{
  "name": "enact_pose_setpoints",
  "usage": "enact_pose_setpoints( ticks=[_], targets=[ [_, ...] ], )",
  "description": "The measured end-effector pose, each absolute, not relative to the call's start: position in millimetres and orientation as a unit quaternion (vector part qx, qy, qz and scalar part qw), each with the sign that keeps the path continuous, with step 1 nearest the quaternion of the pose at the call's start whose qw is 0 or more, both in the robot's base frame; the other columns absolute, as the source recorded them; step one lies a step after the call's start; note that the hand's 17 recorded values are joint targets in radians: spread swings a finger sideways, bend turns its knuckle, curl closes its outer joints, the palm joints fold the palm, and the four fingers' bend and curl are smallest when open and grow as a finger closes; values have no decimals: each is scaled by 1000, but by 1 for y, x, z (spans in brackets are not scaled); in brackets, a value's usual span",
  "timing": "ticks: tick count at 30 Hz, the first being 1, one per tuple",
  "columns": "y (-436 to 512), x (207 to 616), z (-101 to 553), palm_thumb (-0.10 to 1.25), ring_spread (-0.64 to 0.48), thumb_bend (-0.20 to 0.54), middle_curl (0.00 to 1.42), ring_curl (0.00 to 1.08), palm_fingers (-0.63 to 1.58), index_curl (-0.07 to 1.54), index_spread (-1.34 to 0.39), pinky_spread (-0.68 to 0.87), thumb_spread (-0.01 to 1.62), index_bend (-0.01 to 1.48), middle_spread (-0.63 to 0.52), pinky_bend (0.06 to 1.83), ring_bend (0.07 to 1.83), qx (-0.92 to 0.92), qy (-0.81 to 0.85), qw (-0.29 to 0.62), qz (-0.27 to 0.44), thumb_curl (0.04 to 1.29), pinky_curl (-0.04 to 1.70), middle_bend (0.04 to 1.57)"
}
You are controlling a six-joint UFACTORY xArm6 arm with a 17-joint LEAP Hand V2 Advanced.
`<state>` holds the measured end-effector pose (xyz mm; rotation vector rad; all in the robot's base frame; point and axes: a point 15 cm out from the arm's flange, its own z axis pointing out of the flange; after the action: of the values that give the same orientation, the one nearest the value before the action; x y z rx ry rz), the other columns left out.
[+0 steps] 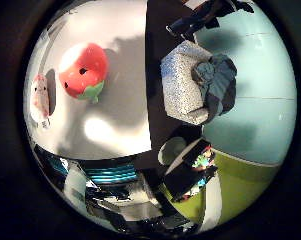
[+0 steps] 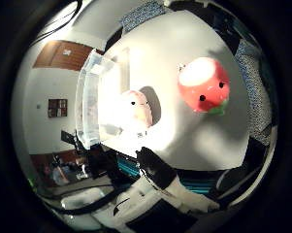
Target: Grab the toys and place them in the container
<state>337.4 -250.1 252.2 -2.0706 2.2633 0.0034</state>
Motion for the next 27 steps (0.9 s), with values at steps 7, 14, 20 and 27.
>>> enact_pose_setpoints(
  ticks=[7, 14, 20, 27],
  targets=[
    [-259, 348, 215, 447, 209, -20, 320, 252, 73, 259, -374, 457, 1122, 160, 48, 579, 361, -673, 739, 33, 15, 273, 280, 195],
    [-252, 360, 176, 451, 209, -21, 319, 253, 77, 261, -377, 449, 1125, 159, 48, 561, 355, -673, 738, 27, 41, 278, 278, 194],
    [-250, 362, 157, 458, 209, -20, 316, 254, 80, 260, -372, 449, 1124, 159, 43, 556, 350, -670, 740, 24, 53, 282, 281, 193],
    [-245, 364, 133, 466, 210, -21, 314, 255, 82, 262, -372, 452, 1120, 163, 39, 547, 347, -668, 740, 13, 76, 279, 280, 192]
  ],
)
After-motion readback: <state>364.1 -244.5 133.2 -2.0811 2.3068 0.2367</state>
